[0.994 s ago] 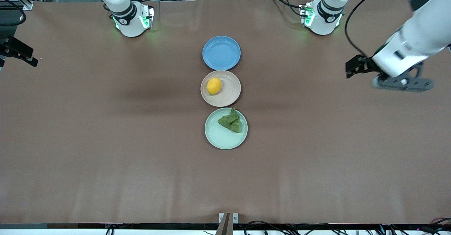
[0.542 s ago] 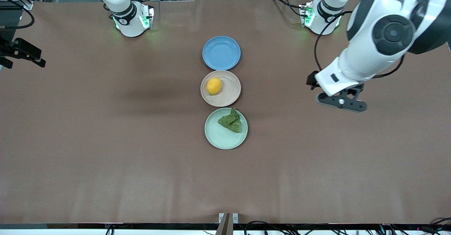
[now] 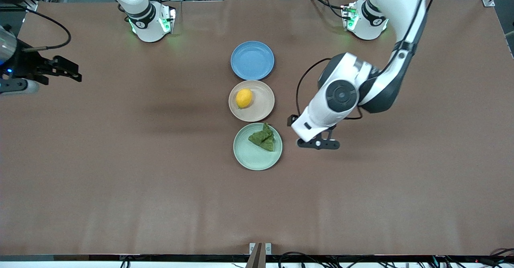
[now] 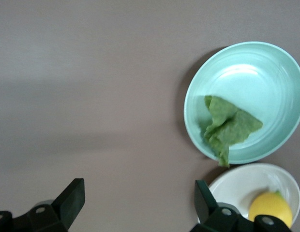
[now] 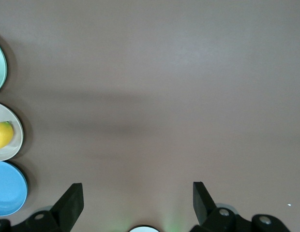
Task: Pick lemon and lettuce from plates
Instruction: 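Reach the left gripper toward the lettuce on the green plate, then grasp the lettuce with the left gripper while the right gripper reaches the lemon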
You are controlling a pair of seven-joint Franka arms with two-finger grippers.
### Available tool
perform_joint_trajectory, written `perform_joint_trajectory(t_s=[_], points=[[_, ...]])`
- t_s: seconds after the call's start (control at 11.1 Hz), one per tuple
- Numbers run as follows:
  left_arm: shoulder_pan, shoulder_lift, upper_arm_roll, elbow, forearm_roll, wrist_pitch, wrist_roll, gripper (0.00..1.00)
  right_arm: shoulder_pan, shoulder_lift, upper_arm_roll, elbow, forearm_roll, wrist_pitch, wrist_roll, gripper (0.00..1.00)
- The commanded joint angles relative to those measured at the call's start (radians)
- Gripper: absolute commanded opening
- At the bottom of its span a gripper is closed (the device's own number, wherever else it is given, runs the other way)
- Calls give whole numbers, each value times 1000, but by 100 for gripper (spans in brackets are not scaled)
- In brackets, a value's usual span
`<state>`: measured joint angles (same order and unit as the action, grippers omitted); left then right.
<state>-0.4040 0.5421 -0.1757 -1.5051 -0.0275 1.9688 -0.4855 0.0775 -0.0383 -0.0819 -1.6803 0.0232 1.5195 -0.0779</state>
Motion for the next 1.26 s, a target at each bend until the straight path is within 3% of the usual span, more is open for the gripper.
perform_joint_trajectory(t_s=[0.0, 0.18, 0.36, 0.63, 0.81, 0.9, 1.17], points=[[-50, 102, 7, 36, -19, 195, -185, 100, -2, -15, 104, -107, 15, 89, 220, 100], [-74, 143, 9, 36, -19, 322, -274, 100, -1, -9, 143, -162, 36, 148, 271, 100], [-110, 183, 15, 36, -17, 396, -319, 100, -1, -6, 157, -231, 134, 229, 357, 100], [-156, 262, 21, 34, -12, 537, -425, 100, 11, 41, 244, -242, 147, 306, 586, 100], [-174, 282, 22, 34, -12, 577, -432, 100, 30, 107, 304, -242, 164, 387, 769, 100], [-174, 288, 24, 34, -12, 578, -433, 100, 50, 139, 307, -242, 216, 427, 811, 100], [-200, 331, 30, 34, -12, 637, -435, 100, 105, 207, 330, -243, 233, 501, 927, 100]])
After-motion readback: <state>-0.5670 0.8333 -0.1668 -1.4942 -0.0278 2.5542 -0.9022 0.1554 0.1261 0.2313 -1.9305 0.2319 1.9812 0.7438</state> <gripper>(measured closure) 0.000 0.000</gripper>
